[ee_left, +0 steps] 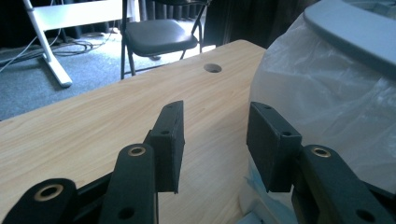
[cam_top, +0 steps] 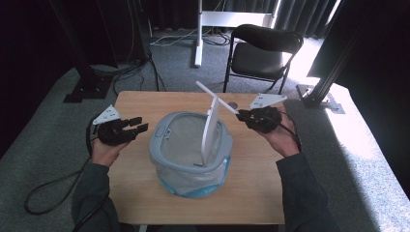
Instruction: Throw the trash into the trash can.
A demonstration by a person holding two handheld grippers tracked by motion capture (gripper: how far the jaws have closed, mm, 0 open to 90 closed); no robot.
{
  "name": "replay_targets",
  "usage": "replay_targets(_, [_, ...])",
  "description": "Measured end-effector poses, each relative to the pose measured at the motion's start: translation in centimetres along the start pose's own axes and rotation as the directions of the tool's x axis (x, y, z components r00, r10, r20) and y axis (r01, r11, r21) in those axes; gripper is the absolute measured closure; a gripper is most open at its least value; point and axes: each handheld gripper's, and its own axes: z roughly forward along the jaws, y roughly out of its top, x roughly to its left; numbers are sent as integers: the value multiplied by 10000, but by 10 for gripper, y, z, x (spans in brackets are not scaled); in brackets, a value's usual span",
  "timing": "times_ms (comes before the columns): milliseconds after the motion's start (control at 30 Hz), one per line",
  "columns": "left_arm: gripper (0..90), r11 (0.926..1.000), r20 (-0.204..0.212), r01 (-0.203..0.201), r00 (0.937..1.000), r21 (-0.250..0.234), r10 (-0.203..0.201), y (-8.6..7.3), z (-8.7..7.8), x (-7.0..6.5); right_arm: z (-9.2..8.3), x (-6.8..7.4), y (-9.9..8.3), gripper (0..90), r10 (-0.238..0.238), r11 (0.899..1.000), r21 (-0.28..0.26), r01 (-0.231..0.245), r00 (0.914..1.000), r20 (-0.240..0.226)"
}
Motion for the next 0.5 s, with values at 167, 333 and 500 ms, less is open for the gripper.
replay_targets(167, [564, 9999, -9, -49, 10000, -88, 48, 5, -1, 0, 3, -1, 3, 789, -31, 10000, -29, 30, 9999, -139])
replay_targets(333, [562, 9998, 14, -120, 9999, -142, 120, 9, -1, 0, 8, -1, 4, 789, -48, 10000, 6, 48, 9996, -267])
replay_targets(500, [562, 9996, 97, -231, 9997, -158, 233, 15, 1, -2, 11, -1, 6, 789, -182, 9998, 43, 184, 9990, -419])
